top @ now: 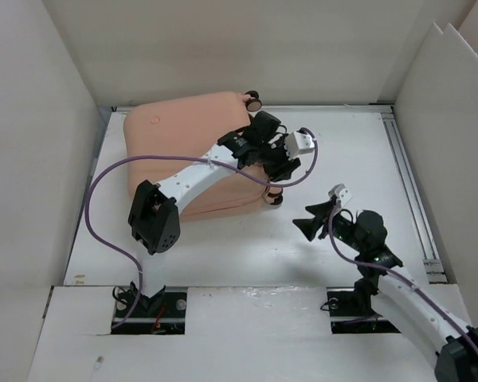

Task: Pack the luggage

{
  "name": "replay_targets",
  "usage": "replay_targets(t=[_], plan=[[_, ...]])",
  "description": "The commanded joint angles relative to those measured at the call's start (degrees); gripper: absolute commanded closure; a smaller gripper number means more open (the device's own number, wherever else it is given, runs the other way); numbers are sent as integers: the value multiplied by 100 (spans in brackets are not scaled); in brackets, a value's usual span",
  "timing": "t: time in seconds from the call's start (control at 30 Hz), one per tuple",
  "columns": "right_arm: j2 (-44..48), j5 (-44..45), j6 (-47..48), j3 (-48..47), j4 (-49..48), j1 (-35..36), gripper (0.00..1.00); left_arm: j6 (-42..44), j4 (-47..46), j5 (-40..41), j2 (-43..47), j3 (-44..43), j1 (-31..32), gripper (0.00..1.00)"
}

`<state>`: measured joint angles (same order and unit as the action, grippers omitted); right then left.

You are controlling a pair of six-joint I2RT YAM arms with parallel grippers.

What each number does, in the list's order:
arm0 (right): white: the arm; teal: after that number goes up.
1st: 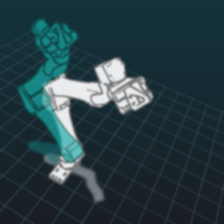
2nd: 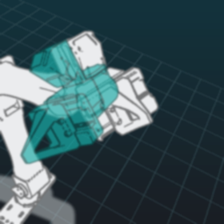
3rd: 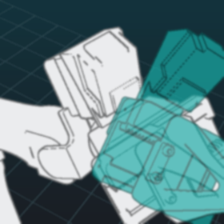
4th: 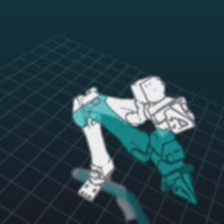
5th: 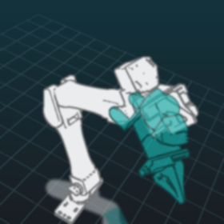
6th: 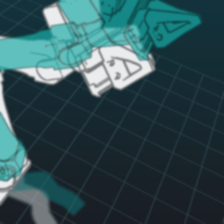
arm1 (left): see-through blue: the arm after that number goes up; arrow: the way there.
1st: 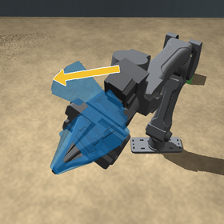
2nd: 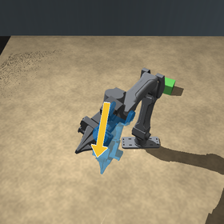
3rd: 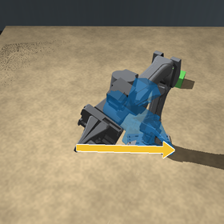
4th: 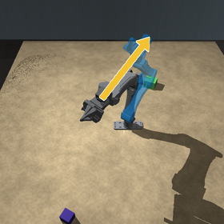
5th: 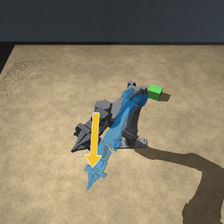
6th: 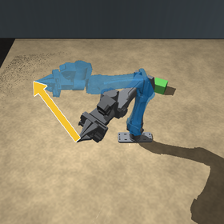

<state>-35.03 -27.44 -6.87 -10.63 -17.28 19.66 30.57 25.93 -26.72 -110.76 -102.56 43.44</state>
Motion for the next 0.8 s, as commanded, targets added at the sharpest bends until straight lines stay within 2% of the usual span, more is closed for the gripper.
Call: replay_targets(t=[0.0, 0.03, 0.13, 0.3, 0.47, 0.67, 0.77], plan=[[-29, 1538, 264, -149, -1207, 906, 32, 63, 236, -87, 397, -501, 111, 100], [-161, 1723, 466, -202, -1208, 1326, 32, 63, 506, -88, 397, -501, 225, 100], [-995, 2259, 890, -571, -1478, 1742, 31, 63, 703, -158, 336, -598, 297, 100], [-2768, 2190, 1152, -1219, -2060, 1813, 32, 63, 703, -36, 213, -598, 297, 100], [-3545, 1954, 1215, -1494, -2499, 1866, 38, 63, 703, 35, 107, -712, 297, 100], [-4082, 2059, 1162, -1556, -2965, 2287, 38, -104, 457, 35, 55, -712, 244, 100], [-4153, 2418, 1162, -1495, -3035, 2717, 31, -235, 404, 35, 55, -783, 191, 100]])
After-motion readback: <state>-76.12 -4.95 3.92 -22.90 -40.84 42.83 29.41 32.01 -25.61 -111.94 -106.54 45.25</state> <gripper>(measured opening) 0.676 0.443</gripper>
